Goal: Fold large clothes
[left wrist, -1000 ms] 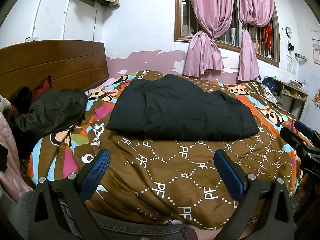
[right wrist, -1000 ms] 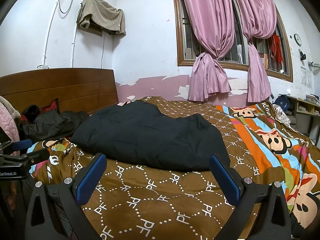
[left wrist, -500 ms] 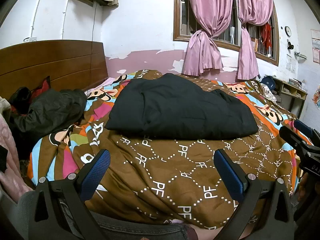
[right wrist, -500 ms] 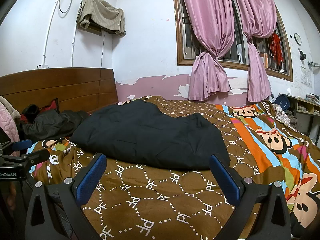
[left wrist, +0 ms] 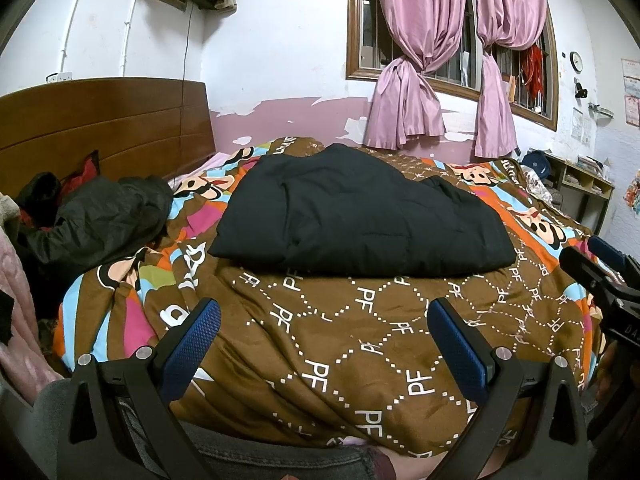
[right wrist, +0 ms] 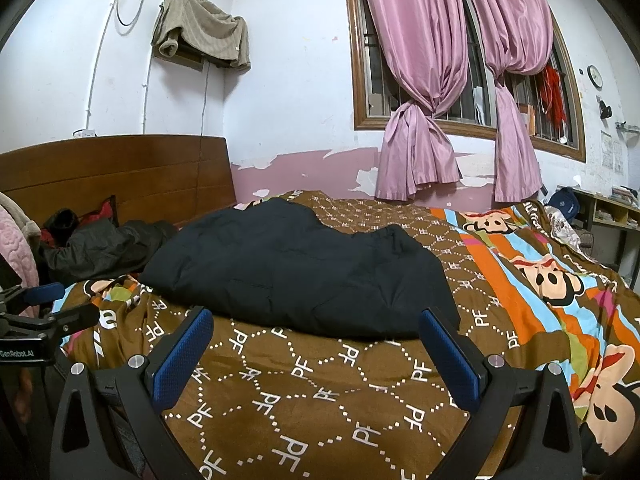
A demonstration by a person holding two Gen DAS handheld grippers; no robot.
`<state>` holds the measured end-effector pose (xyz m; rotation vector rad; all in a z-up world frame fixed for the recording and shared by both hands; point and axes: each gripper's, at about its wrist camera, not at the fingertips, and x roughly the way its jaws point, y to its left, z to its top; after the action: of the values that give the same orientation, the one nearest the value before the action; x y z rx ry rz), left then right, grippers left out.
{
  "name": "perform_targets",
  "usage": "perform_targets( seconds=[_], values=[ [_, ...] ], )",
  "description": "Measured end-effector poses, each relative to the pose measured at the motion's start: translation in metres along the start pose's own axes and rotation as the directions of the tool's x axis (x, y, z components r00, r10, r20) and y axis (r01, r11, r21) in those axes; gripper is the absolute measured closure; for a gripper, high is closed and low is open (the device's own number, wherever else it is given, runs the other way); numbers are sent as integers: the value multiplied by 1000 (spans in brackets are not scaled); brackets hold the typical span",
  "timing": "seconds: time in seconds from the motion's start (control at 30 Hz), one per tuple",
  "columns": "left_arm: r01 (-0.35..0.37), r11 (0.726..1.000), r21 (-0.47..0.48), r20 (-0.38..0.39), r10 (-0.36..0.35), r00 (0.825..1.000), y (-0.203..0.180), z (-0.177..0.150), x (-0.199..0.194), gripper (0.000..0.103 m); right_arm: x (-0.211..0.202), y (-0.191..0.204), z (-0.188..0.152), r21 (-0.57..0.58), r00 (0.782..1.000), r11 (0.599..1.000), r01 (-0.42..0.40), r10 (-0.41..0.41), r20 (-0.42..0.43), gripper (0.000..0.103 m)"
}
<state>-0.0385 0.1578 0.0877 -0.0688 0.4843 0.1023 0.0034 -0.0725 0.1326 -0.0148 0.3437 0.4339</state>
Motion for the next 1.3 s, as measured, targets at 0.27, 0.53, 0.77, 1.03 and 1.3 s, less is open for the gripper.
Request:
perform_targets(
  seconds=[0.27,0.53,0.77,1.03,1.3],
  values=[
    [5,1000,-5,-5,-5,1000,4,0,1,2,-3,2,2,-3,1000,1000,1,-1,3,0],
    [6,1000,-3,-7,-6,1000,6,1,1,2,-5,2,2,-3,1000,1000,0,0,2,0],
    [6,1000,-1,-10,-6,1000,7,2,1,2,-4,2,3,-3,1000,1000,0,0,2,0],
    [6,1000,-1,-10,-6,1000,7,2,0,2,-3,2,4,-2,1000,1000,1,-1,1,0],
    [6,1000,1,-10,-6,1000,7,2,0,2,-3,2,5,-3,1000,1000,1,-1,0,0]
  ],
)
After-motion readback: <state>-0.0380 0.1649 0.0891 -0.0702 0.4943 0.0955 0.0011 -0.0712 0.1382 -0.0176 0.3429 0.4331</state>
